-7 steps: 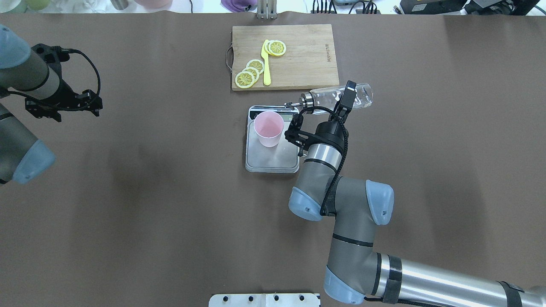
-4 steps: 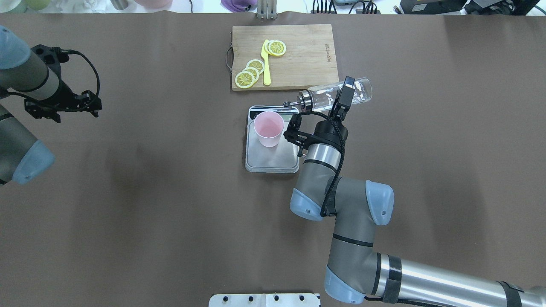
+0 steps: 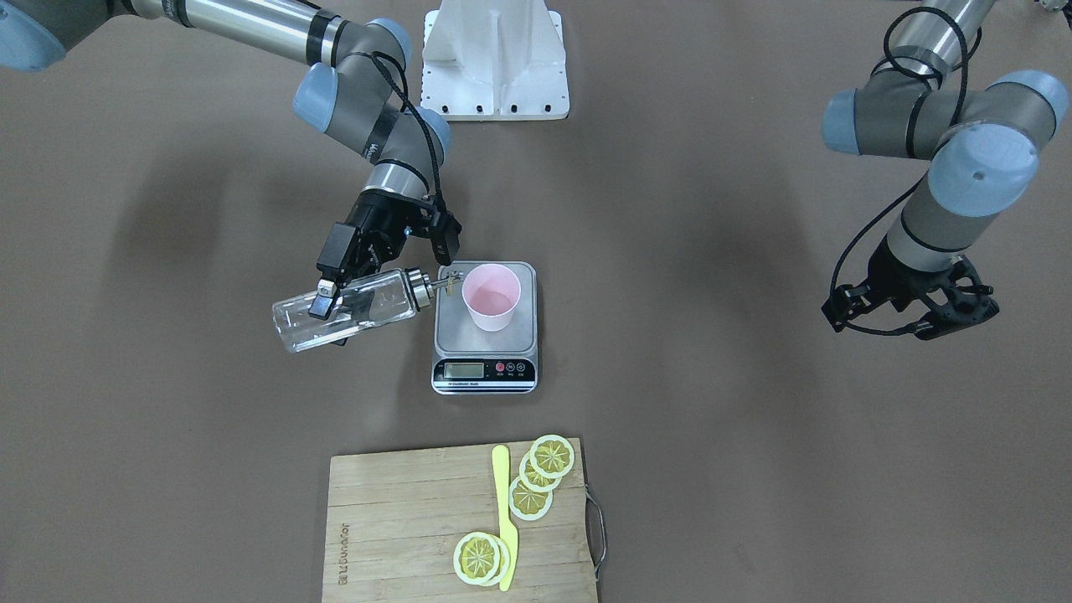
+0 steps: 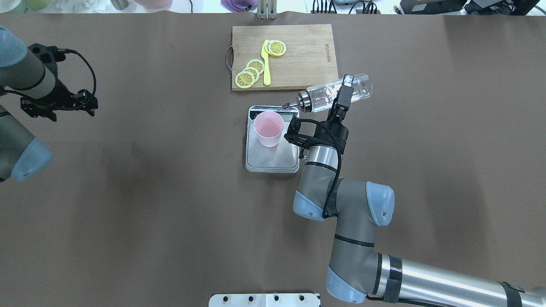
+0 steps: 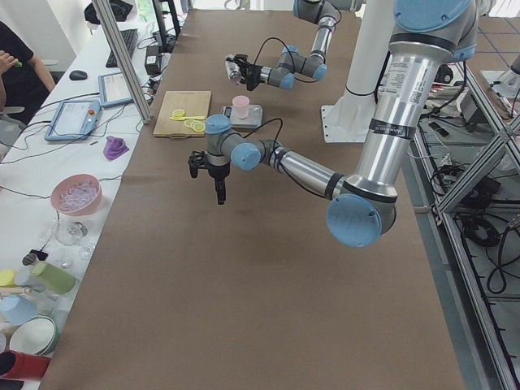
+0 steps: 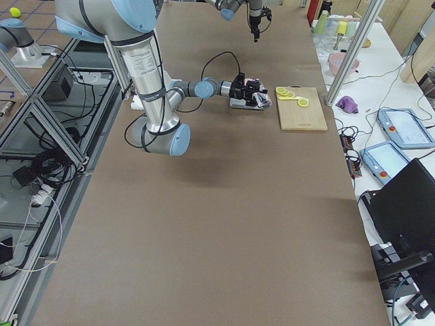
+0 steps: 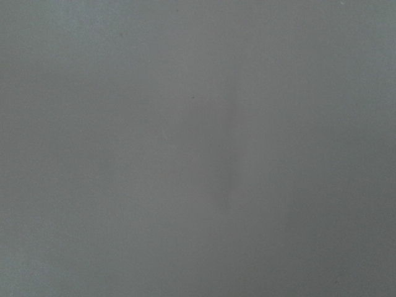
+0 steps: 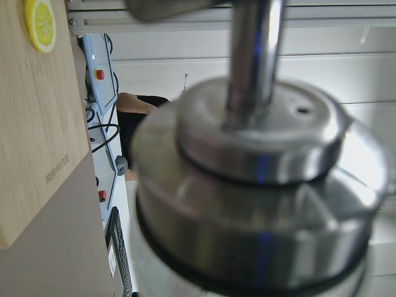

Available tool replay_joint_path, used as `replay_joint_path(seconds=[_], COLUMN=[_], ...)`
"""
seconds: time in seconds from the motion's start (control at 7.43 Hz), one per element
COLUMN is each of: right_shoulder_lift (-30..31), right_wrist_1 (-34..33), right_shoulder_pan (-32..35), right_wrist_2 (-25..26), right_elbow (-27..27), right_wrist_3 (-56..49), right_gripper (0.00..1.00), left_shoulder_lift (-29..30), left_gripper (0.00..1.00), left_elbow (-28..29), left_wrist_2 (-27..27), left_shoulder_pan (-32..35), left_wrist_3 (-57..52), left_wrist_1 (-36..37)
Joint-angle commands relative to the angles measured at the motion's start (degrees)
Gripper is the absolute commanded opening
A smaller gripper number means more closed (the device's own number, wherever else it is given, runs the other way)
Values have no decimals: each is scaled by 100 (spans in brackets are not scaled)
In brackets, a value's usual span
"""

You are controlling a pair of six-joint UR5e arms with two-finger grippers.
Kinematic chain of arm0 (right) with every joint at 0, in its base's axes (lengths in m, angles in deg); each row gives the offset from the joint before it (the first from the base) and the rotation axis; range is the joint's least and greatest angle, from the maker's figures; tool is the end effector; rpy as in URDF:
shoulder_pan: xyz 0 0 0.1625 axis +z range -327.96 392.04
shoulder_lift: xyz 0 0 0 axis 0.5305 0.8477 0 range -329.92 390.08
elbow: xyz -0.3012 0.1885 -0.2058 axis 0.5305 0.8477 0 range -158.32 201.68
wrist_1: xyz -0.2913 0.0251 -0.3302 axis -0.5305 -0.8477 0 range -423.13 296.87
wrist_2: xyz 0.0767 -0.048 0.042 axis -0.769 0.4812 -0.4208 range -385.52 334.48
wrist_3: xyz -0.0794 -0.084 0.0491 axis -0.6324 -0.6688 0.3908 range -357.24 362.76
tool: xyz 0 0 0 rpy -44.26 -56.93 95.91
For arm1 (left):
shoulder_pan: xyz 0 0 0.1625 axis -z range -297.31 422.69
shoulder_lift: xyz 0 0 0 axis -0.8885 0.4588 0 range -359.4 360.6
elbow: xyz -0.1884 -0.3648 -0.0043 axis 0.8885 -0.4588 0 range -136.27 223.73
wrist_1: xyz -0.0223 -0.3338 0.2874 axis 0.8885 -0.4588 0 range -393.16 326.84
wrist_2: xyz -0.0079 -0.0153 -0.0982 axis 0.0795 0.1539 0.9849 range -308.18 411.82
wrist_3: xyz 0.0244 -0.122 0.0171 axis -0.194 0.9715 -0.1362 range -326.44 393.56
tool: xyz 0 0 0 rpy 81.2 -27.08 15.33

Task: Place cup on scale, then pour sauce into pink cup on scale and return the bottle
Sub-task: 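Tilt the bottle spout over the pink cup with the right gripper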

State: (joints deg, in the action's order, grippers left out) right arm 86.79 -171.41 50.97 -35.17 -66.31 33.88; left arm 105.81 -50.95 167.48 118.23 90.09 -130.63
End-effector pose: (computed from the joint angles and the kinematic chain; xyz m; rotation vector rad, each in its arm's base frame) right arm -0.5661 -0.4659 0.2855 1.2140 0.7359 -0.4187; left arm 0.2991 -0.5753 0.4704 0.0160 0.6444 -0.2648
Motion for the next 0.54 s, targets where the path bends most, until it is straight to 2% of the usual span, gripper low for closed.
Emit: replay_joint_path(seconds=[0.0,0.4], right_shoulder_lift=[7,-11], right_wrist_1=[0,9], right_shoulder_pan=[-3,-21], right_wrist_2=[122,227], right_elbow=[18,10], right_wrist_3=[0,0], right_gripper=[0,0], left_shoulder_lift=[0,0], left_gripper=[99,99], left_elbow=[46,47], left_wrist_2=[0,9], left_shoulder_pan=[36,71], left_wrist_3=[-63,-63], left_wrist_1=[0,0])
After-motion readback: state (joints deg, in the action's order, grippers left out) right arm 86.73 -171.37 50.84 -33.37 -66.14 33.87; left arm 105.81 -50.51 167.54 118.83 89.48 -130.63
